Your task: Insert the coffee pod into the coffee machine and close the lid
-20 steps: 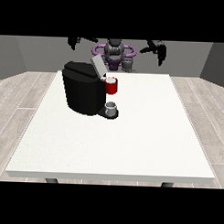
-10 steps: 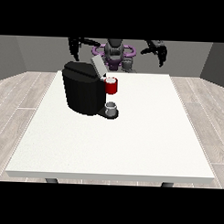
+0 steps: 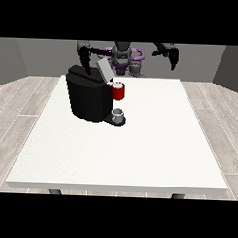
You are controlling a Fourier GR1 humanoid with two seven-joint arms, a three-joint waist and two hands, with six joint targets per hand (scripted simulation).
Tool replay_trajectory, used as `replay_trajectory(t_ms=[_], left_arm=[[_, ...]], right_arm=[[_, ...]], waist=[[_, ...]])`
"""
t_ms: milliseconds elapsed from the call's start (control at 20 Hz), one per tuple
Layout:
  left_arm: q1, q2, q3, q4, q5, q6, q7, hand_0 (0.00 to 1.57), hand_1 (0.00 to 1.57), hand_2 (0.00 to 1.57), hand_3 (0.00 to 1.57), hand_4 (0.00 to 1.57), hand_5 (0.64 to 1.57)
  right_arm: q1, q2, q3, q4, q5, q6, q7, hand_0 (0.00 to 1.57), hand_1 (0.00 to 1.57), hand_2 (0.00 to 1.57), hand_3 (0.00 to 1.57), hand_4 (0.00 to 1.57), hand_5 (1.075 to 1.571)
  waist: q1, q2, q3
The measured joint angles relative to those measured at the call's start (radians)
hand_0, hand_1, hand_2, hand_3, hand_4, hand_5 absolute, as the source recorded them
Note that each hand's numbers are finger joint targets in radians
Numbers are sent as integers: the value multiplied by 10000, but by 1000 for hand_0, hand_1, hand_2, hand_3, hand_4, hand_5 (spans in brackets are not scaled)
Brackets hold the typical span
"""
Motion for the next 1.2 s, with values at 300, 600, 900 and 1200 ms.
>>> replay_trajectory(t_ms=[300,600,900,1200], left_arm=[[283,211,34,-583,135,256,100,0,0,0,0,331,1571],[527,522,93,-882,182,373,94,0,0,0,0,348,1571],[532,515,-54,-947,193,461,40,0,0,0,0,363,1571],[460,557,-233,-1097,177,409,230,0,0,0,0,319,1571]], right_arm=[[-434,178,430,220,237,60,-180,0,0,0,0,0,1571],[-1032,52,497,361,198,336,-127,0,0,0,0,204,1571],[-1731,-41,594,689,523,100,-148,0,0,0,0,118,1571],[-2302,-89,810,864,905,-112,361,0,0,0,0,0,1571]], waist=[[-245,332,-8],[-339,592,-17],[-198,994,6],[-5,1041,49]])
